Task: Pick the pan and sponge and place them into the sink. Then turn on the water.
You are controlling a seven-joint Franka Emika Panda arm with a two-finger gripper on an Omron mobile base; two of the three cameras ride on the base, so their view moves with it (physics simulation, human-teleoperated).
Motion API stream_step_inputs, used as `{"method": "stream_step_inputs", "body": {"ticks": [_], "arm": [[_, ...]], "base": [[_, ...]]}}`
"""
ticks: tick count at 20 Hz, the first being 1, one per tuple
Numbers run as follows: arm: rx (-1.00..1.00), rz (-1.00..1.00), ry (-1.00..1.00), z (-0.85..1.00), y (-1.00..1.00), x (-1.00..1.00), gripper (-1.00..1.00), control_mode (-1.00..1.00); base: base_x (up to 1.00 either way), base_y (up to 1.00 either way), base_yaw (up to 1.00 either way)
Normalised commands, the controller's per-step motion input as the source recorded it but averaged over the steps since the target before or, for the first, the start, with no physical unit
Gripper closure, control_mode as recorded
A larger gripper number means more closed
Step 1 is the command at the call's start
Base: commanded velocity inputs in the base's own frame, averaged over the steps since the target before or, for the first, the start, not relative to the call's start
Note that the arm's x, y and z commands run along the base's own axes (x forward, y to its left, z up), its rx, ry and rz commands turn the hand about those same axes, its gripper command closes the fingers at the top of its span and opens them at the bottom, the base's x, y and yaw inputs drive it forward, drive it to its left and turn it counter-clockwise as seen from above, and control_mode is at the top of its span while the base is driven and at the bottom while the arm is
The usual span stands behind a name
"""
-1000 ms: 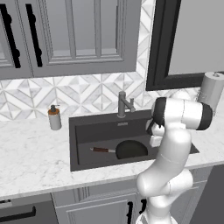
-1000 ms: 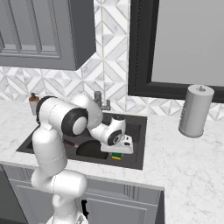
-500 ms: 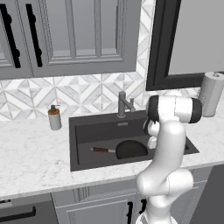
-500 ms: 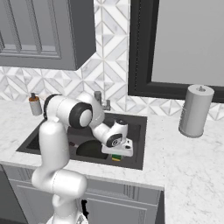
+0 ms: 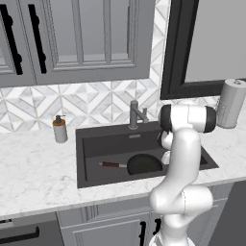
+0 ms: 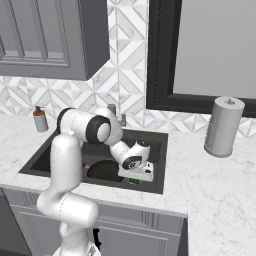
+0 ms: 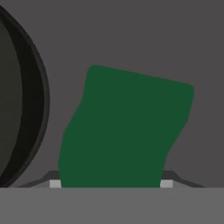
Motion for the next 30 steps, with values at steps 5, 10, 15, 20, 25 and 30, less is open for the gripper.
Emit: {"method": "stream_step_inputs", "body": {"ticks": [5, 10, 15, 20, 25, 30], "arm": [[0.0, 0.01, 0.0, -0.03, 0.07, 0.14, -1.0, -1.0], [0.0, 0.0, 0.0, 0.02, 0.0, 0.16, -1.0, -1.0], [0.0, 0.0, 0.0, 0.06, 0.0, 0.08, -1.0, -1.0], [0.07, 0.0, -0.08, 0.79, 0.0, 0.01, -1.0, -1.0], [0.07, -0.02, -0.13, 1.0, 0.04, -0.01, -1.0, -1.0], [0.04, -0.03, -0.14, 1.0, 0.13, 0.0, -1.0, -1.0]], "base": [[0.0, 0.0, 0.0], [0.0, 0.0, 0.0], [0.0, 0.0, 0.0], [0.0, 0.0, 0.0], [0.0, 0.0, 0.0], [0.0, 0.0, 0.0]]}}
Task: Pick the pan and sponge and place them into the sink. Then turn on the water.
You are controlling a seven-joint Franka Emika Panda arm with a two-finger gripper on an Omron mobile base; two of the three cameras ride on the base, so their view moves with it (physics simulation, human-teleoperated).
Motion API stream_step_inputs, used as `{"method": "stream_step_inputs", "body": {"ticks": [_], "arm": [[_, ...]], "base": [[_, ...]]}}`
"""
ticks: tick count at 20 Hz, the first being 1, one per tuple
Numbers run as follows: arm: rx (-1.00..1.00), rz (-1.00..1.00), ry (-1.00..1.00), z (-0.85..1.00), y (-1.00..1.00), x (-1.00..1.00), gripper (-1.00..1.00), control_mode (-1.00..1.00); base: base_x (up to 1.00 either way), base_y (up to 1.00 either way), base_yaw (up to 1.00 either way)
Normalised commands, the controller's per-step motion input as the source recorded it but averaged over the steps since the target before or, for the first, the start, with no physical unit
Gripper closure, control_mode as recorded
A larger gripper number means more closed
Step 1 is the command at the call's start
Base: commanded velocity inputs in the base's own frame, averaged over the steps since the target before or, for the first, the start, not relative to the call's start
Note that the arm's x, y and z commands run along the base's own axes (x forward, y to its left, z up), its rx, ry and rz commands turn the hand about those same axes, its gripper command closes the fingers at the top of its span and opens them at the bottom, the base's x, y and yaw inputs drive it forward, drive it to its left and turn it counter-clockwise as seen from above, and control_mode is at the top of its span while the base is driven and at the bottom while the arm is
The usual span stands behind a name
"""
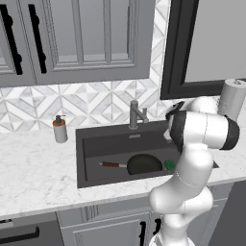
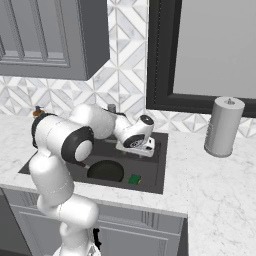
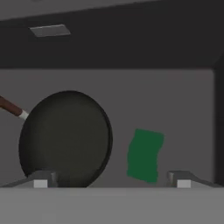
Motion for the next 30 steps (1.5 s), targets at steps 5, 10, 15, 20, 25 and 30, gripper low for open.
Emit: {"method": "stream_step_inputs", "body": {"ticks": [5, 10, 15, 20, 25, 30], "arm": [[0.06, -0.02, -0.13, 1.0, 0.0, 0.0, -1.0, -1.0], [0.04, -0.04, -0.07, 0.46, -0.08, -0.04, -1.0, -1.0], [0.03, 0.0, 0.0, 0.02, -0.02, 0.0, -1.0, -1.0], [0.16, 0.0, -0.11, 0.28, 0.0, 0.0, -1.0, -1.0], [0.17, -0.01, -0.05, 0.21, 0.05, 0.15, -1.0, -1.0], [0.02, -0.11, -0.03, 0.0, 0.34, 0.04, -1.0, -1.0]], "base": [[0.0, 0.0, 0.0], [0.0, 0.0, 0.0], [0.0, 0.0, 0.0], [0.0, 0.0, 0.0], [0.0, 0.0, 0.0], [0.0, 0.0, 0.0]]}}
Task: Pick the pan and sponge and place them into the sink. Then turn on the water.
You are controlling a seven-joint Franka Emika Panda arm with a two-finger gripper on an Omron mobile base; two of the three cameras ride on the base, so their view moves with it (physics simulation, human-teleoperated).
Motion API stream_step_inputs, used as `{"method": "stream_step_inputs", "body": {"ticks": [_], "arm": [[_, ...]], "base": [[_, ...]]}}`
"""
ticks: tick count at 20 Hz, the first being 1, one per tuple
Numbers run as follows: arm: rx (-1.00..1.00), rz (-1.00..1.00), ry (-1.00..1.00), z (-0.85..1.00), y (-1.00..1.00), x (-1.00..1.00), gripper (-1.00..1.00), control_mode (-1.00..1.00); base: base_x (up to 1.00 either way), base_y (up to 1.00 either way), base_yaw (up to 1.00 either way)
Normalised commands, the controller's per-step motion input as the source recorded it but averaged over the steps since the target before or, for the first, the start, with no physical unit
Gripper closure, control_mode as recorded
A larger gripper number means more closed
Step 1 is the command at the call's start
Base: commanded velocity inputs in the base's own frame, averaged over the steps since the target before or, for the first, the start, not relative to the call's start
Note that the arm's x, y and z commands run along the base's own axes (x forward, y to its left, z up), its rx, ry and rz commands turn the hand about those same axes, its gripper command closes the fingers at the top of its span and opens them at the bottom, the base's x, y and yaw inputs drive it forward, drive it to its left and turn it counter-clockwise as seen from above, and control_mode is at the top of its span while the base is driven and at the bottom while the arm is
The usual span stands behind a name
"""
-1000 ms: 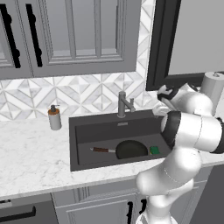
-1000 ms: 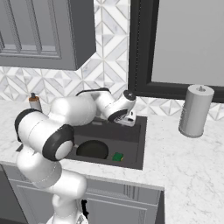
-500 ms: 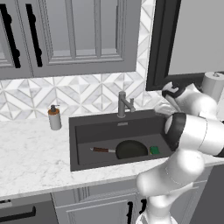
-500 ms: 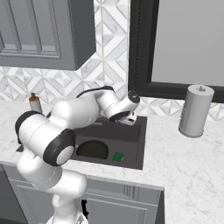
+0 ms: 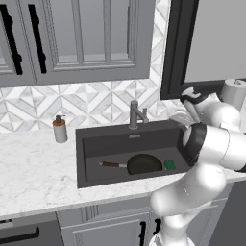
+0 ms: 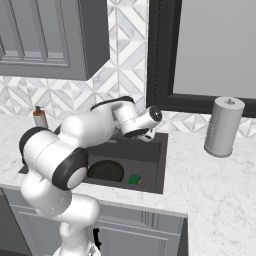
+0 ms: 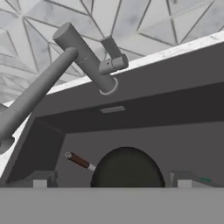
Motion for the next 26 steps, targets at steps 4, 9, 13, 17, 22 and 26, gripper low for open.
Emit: {"method": "stream_step_inputs", "body": {"ticks": [4, 9, 13, 17, 22, 26], "arm": [[0.03, -0.14, 0.0, 0.0, 0.32, 0.11, -1.0, -1.0], [0.03, -0.16, 0.0, 0.0, 0.34, 0.23, -1.0, -1.0], [0.0, -0.04, 0.02, -0.01, 0.05, 0.24, -1.0, -1.0], [0.01, 0.0, 0.02, 0.0, 0.0, 0.17, -1.0, -1.0], [0.02, 0.0, 0.0, 0.0, 0.01, 0.25, -1.0, -1.0], [0.01, 0.0, 0.0, 0.0, 0.08, 0.2, -1.0, -1.0]], "base": [[0.0, 0.0, 0.0], [0.0, 0.0, 0.0], [0.0, 0.0, 0.0], [0.0, 0.0, 0.0], [0.0, 0.0, 0.0], [0.0, 0.0, 0.0]]}}
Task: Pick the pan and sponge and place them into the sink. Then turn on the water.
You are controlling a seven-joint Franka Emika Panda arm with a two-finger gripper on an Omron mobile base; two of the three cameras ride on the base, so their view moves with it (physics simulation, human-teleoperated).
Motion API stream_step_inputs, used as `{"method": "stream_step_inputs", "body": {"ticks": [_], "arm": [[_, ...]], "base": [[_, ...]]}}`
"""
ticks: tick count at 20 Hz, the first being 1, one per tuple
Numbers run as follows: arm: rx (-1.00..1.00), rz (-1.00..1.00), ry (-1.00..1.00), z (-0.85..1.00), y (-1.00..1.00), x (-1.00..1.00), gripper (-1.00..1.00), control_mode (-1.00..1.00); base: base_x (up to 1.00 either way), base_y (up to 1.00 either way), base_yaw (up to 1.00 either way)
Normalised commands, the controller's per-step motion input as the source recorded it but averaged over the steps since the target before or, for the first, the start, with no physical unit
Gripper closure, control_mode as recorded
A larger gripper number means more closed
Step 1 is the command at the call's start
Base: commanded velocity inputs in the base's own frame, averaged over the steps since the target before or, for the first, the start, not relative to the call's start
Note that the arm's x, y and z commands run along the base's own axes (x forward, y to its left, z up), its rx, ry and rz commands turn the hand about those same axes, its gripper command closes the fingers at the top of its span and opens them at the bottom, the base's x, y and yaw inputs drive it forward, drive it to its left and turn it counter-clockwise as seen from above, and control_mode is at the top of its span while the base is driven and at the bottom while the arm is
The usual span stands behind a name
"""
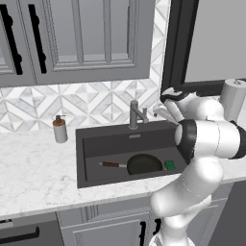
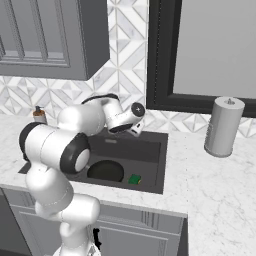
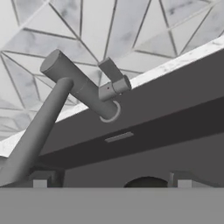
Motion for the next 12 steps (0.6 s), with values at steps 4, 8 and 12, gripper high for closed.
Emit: {"method": "stream_step_inputs", "body": {"ticks": [4, 8, 12], "arm": [[0.06, 0.0, 0.0, 0.0, 0.08, 0.23, -1.0, -1.0], [0.1, 0.0, 0.0, -0.01, 0.04, 0.28, -1.0, -1.0], [0.1, 0.0, 0.0, -0.02, 0.0, 0.3, -1.0, -1.0]], "base": [[0.0, 0.0, 0.0], [0.0, 0.0, 0.0], [0.0, 0.0, 0.0]]}}
